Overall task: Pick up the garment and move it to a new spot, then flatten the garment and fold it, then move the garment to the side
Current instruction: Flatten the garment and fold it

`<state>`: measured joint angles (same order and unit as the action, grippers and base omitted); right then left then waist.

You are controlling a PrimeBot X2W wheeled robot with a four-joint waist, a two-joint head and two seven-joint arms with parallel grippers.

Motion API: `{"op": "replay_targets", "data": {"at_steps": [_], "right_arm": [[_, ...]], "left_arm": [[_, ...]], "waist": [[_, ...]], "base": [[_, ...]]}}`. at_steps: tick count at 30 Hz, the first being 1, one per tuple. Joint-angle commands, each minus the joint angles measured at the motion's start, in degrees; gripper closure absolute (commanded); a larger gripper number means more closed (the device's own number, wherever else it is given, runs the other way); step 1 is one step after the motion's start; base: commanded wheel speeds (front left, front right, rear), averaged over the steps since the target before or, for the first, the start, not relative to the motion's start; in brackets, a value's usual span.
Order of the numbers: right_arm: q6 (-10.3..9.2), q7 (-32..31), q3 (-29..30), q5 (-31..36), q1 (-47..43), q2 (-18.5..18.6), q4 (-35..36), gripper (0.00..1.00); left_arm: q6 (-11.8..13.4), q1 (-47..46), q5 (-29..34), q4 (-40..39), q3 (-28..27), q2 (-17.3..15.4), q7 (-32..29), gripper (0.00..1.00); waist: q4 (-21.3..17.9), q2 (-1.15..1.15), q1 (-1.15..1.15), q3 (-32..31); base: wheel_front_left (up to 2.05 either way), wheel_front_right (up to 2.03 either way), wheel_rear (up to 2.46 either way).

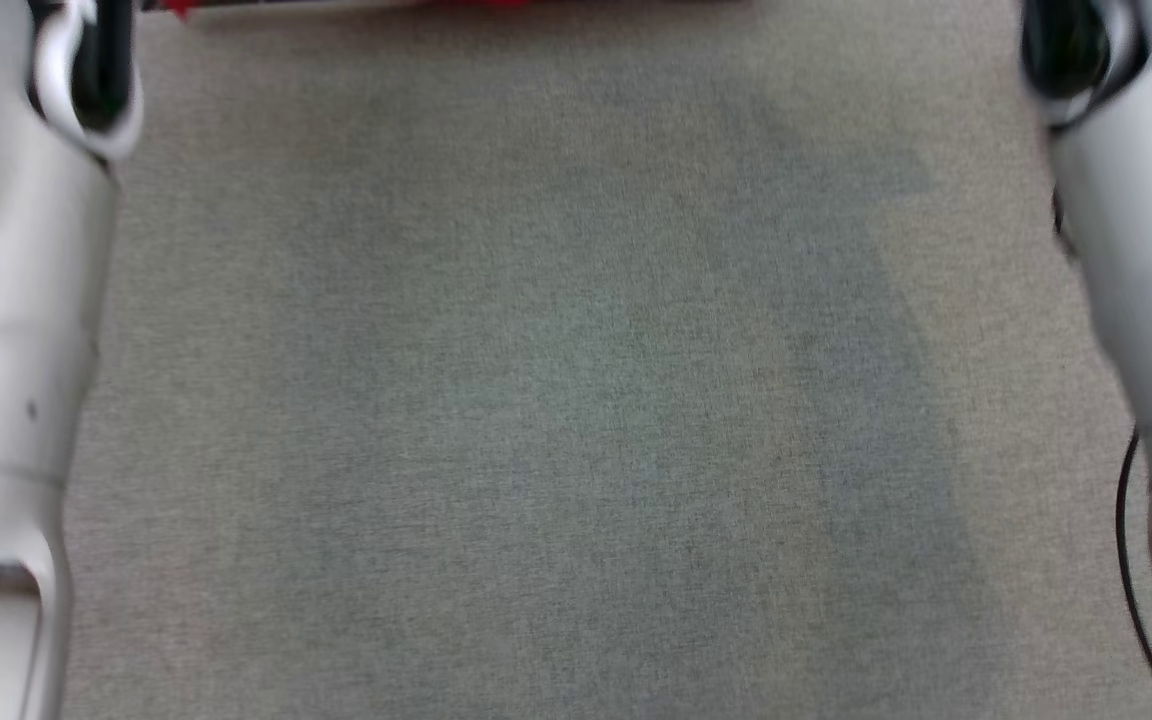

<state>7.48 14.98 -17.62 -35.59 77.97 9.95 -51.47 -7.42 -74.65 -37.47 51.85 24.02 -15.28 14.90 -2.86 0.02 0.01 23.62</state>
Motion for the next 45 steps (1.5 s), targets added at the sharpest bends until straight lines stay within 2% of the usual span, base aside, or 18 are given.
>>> {"op": "replay_targets", "data": {"at_steps": [1,7,13,18,24,30,36,41,45], "right_arm": [[0.03,0.2,-1.0,-1.3,-4.6,0.9,2.1,1.00],[0.03,0.3,-4.3,-6.0,-26.3,5.5,13.5,1.00],[0.03,-0.7,-2.3,-9.2,-47.4,8.2,22.2,1.00],[0.03,-2.7,1.7,-8.7,-63.5,7.5,26.6,1.00],[0.03,-7.2,7.6,-6.4,-79.3,4.2,32.8,1.00],[0.03,-14.2,13.6,-2.3,-92.0,-0.4,44.1,1.00],[0.03,-22.5,19.0,1.3,-102.4,-5.0,55.2,1.00],[0.03,-25.5,20.5,2.7,-102.2,-6.6,58.4,1.00],[0.03,-26.4,21.2,3.6,-99.2,-6.8,58.2,1.00]], "left_arm": [[0.0,3.9,-0.4,-2.3,-1.2,-0.9,0.3,1.00],[0.1,26.3,1.8,-13.7,-7.0,2.0,0.3,1.00],[1.5,45.4,6.3,-21.5,-10.2,5.8,0.3,1.00],[1.6,58.7,8.2,-23.9,-12.0,8.2,0.3,1.00],[1.4,71.0,8.9,-24.1,-13.8,9.5,0.4,1.00],[1.6,79.0,9.7,-26.6,-16.6,10.3,0.4,1.00],[1.5,82.1,10.8,-27.9,-17.2,9.7,0.4,1.00],[2.3,81.7,12.6,-27.5,-15.3,9.3,-0.7,1.00],[1.9,80.3,12.2,-26.4,-15.1,9.2,-0.7,1.00]], "waist": [[-0.4,-0.02,-0.01,-1.6],[0.9,-0.02,-0.01,-7.6],[2.2,-0.02,-0.01,-12.0],[2.5,-0.02,-0.01,-16.3],[2.7,-0.02,-0.01,-20.3],[3.0,-0.02,-0.01,-22.3],[3.8,-0.02,-0.01,-23.5],[4.2,-0.02,-0.01,-23.7],[4.2,-0.02,-0.01,-23.2]], "base": [[0.00,0.00,0.00],[0.00,0.00,0.00],[0.00,0.00,0.00],[0.00,0.00,0.00],[0.00,0.00,0.00],[0.00,0.00,0.00],[0.00,0.00,0.00],[0.00,0.00,0.00],[0.00,0.00,0.00]]}}
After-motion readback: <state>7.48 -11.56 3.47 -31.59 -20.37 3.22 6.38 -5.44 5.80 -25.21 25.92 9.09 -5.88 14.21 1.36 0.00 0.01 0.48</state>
